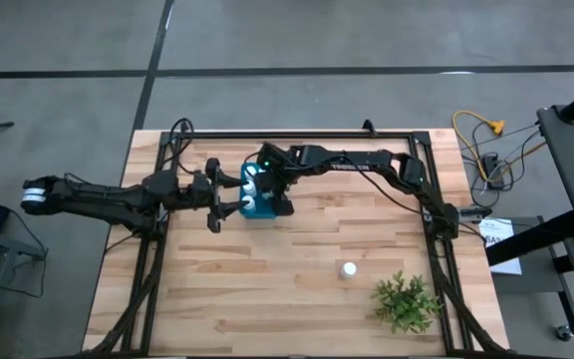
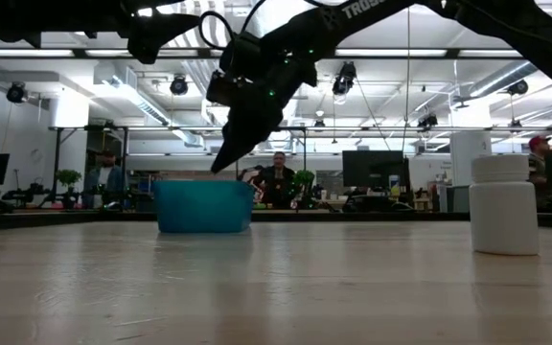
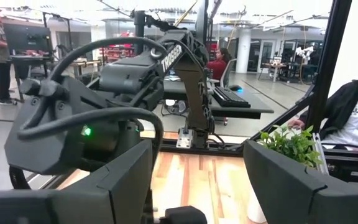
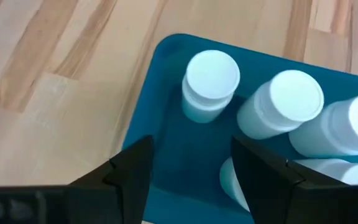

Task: Pick and place pill bottles into a basket
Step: Put the white medicine bottle into the blue bin

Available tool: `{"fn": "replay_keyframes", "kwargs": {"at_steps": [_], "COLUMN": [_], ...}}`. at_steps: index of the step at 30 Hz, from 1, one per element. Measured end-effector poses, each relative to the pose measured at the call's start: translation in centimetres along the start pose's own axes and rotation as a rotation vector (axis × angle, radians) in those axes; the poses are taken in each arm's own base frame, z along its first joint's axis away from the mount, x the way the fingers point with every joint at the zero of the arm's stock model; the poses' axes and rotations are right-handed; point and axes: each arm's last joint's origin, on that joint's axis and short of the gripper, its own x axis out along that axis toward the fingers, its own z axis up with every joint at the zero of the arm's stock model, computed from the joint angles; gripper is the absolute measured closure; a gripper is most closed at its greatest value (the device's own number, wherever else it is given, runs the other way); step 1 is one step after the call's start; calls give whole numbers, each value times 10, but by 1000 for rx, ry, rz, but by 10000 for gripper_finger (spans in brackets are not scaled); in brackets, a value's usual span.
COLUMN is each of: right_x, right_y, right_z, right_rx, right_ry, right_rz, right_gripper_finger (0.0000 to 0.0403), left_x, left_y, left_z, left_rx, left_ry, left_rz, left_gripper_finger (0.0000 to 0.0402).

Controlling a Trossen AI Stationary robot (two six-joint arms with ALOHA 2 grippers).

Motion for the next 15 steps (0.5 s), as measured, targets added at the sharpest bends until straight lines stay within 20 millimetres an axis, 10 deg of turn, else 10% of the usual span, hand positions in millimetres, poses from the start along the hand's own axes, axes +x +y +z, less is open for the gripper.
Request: {"fn": "replay_keyframes", "kwargs": {"at_steps": [15], "right_x": [-24], "right_y": [29], "right_z": [8], "right_rx": [-21], "right_ry": [73], "right_rz": [54], "right_gripper_finger": [197], "left_x": [-2], "left_y": [0], "left_z": [2], "left_rx": [-2], "left_ry": [-11], "left_rz": [-2], "left_gripper_finger": [163]}}
